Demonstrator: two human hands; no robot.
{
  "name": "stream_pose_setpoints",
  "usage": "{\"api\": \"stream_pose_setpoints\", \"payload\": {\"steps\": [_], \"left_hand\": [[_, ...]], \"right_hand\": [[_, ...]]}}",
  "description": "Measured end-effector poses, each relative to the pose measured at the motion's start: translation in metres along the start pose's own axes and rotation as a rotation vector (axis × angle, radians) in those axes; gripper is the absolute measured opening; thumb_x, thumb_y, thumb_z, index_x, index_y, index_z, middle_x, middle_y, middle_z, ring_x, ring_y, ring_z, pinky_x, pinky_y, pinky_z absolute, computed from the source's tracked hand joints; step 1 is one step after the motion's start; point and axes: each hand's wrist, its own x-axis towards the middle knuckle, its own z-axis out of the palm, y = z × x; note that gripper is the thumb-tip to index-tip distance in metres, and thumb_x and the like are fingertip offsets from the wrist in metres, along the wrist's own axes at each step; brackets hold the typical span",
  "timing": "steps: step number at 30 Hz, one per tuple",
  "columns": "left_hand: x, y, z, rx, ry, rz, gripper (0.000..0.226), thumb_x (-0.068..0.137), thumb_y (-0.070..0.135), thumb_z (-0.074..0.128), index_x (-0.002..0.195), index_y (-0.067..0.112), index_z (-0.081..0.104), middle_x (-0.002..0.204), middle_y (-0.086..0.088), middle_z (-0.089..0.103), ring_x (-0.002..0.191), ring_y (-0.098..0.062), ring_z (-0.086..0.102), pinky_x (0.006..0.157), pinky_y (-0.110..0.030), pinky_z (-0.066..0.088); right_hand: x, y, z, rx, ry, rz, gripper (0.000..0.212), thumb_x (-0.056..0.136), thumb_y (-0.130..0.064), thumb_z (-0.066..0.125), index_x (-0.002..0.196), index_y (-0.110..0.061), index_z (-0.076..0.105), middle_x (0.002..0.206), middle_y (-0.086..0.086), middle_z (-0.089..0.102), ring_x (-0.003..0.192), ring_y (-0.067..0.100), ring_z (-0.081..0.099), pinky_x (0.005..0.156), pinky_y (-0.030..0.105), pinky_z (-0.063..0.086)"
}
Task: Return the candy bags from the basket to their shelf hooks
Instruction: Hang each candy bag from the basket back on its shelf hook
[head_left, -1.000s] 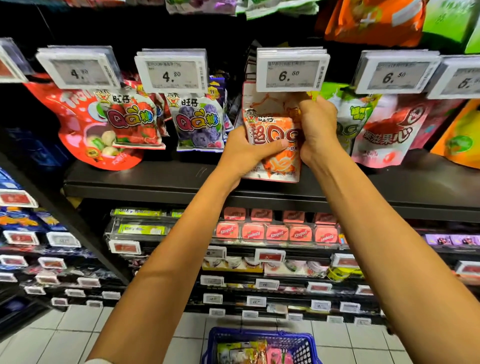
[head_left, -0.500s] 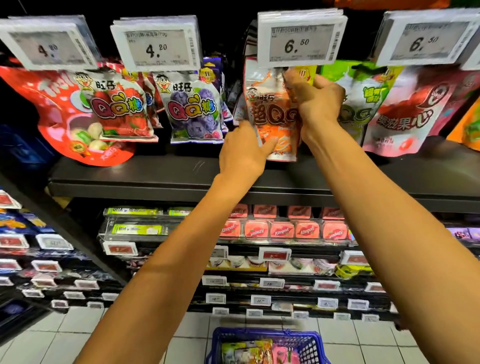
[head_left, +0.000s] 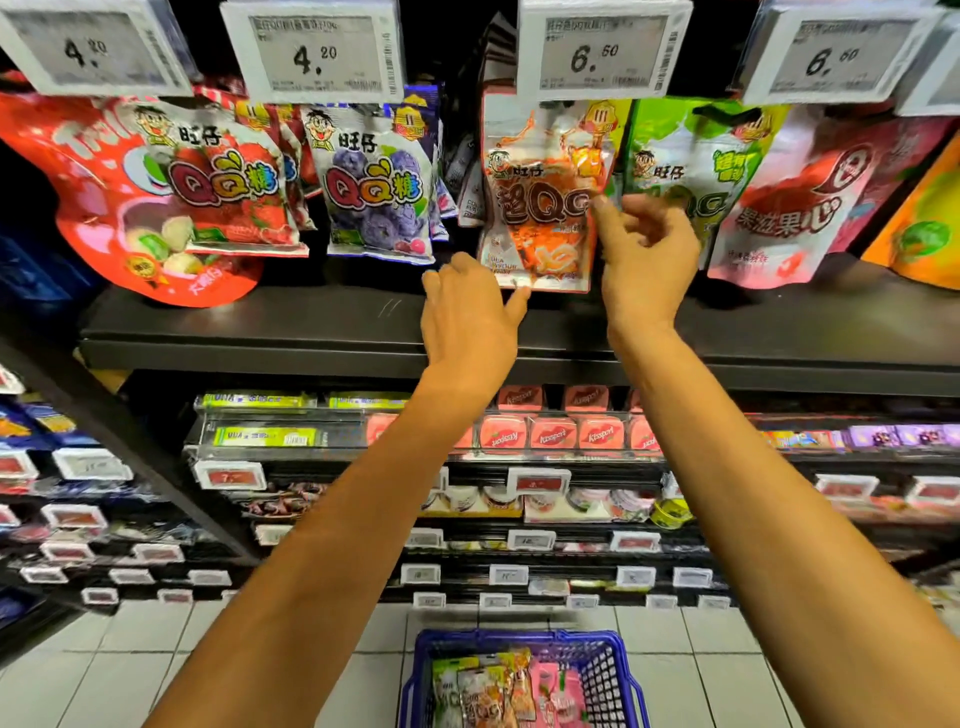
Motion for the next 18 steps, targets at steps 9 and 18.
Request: {"api": "stream_pose_setpoints", "payload": {"steps": [9,18], "left_hand": [[-0.083,-0.022,0.022,-0.405,0.209,0.271,0.03,0.086,0.008,0.062,0.115,0.003,0.058,0.104,-0.009,0.06,0.103,-0.021,0.051,0.089,-0.026,0.042],[-0.238,-0.115,0.183,-0.344,-0.28,-0.049,0.013,0.095,0.014,0.054,0.105,0.017,0.063,0.1,0.005,0.056,0.088,-0.016,0.056,0.075,-0.023,0.049]], "right_hand": [[-0.066,0.056,-0.063,0.023,-0.02,0.056,0.005,0.086,-0.004,0.065,0.089,0.0,0.066,0.068,0.007,0.058,0.066,0.015,0.051,0.062,0.027,0.043],[-0.185,0.234,-0.18,-0.268,-0.318,0.521,0.019,0.091,0.0,0.058,0.079,-0.015,0.062,0.062,-0.007,0.06,0.061,0.007,0.055,0.063,0.021,0.045]]}}
